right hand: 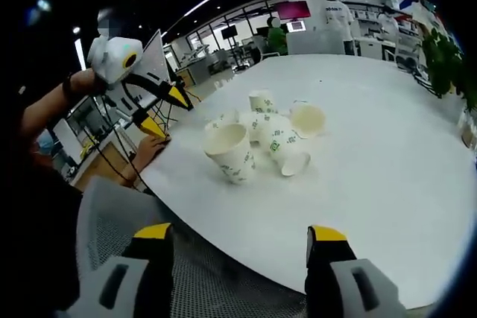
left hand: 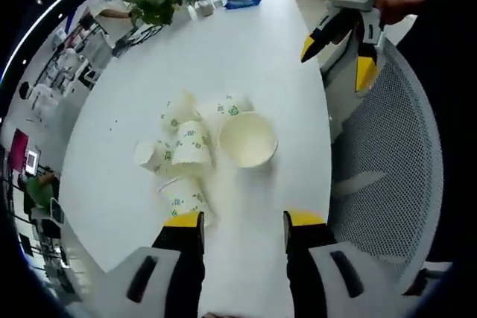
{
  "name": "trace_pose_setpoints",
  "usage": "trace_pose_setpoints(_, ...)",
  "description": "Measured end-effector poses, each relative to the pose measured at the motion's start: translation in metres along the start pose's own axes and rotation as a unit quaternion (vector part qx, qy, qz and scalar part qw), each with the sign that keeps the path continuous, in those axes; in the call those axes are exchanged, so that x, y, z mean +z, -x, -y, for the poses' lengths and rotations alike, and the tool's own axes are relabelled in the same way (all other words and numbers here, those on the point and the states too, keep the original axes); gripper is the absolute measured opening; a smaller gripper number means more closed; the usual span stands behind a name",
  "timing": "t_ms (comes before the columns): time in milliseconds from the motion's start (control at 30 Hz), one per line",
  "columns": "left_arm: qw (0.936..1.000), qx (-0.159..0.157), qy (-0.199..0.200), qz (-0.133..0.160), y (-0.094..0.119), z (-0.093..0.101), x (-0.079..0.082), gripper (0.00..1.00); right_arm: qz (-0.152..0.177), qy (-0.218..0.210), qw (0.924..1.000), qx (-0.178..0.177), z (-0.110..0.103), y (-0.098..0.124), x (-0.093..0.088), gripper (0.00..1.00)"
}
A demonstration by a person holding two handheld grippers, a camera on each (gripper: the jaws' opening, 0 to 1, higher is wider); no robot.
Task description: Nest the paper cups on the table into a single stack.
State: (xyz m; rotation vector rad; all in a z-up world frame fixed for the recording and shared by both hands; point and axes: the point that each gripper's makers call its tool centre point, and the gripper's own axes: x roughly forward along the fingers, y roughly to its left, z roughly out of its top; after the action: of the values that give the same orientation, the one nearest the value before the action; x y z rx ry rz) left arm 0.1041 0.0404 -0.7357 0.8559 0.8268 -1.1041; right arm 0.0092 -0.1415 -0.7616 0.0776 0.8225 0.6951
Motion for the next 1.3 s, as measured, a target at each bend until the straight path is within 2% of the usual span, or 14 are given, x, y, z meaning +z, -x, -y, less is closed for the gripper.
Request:
trace_pose_setpoints(100,0.9996,0.008,0.023,0.011,0.001,0.000,-0.002,0.45,-0.004,0.002,1.0000,0.000,-0.001,-0.001,-0.002,0.72)
trace_pose_setpoints(133,0.9985,0.016,0.047,0.025,0.003,0.000,-0.002,0.46,-0.004,0.001,1.0000,0.000,0.000,-0.002,-0.001,0.72)
trace_pose_setpoints(267,0.9937,0.025,0.096,0.052,0.004,-0.003,-0.006,0.49,-0.002,-0.008,1.0000,0.002,0.004,-0.001,0.001,0.72)
trace_pose_setpoints(433,0.9819,0.036,0.165,0.087,0.005,-0.003,-0.014,0.52,0.001,-0.014,0.9999,-0.003,0.013,-0.005,0.007,0.72)
trace_pose_setpoints(633,0.9677,0.048,0.218,0.117,0.010,0.004,-0.019,0.54,0.005,-0.013,0.9999,-0.009,0.023,-0.011,0.024,0.71)
trace_pose_setpoints(733,0.9617,0.060,0.234,0.131,0.014,0.005,-0.021,0.54,0.012,-0.017,0.9997,-0.015,0.036,-0.012,0.032,0.71)
trace_pose_setpoints(800,0.9577,0.065,0.245,0.136,0.015,0.004,-0.025,0.54,0.019,-0.023,0.9995,-0.014,0.034,-0.015,0.036,0.71)
trace_pose_setpoints(967,0.9524,0.063,0.263,0.141,0.014,0.012,-0.033,0.54,0.023,-0.025,0.9993,-0.013,0.037,-0.023,0.045,0.70)
trace_pose_setpoints(1300,0.9462,0.061,0.284,0.142,0.014,0.026,-0.044,0.54,0.001,0.016,0.9995,-0.026,0.063,-0.046,0.064,0.69)
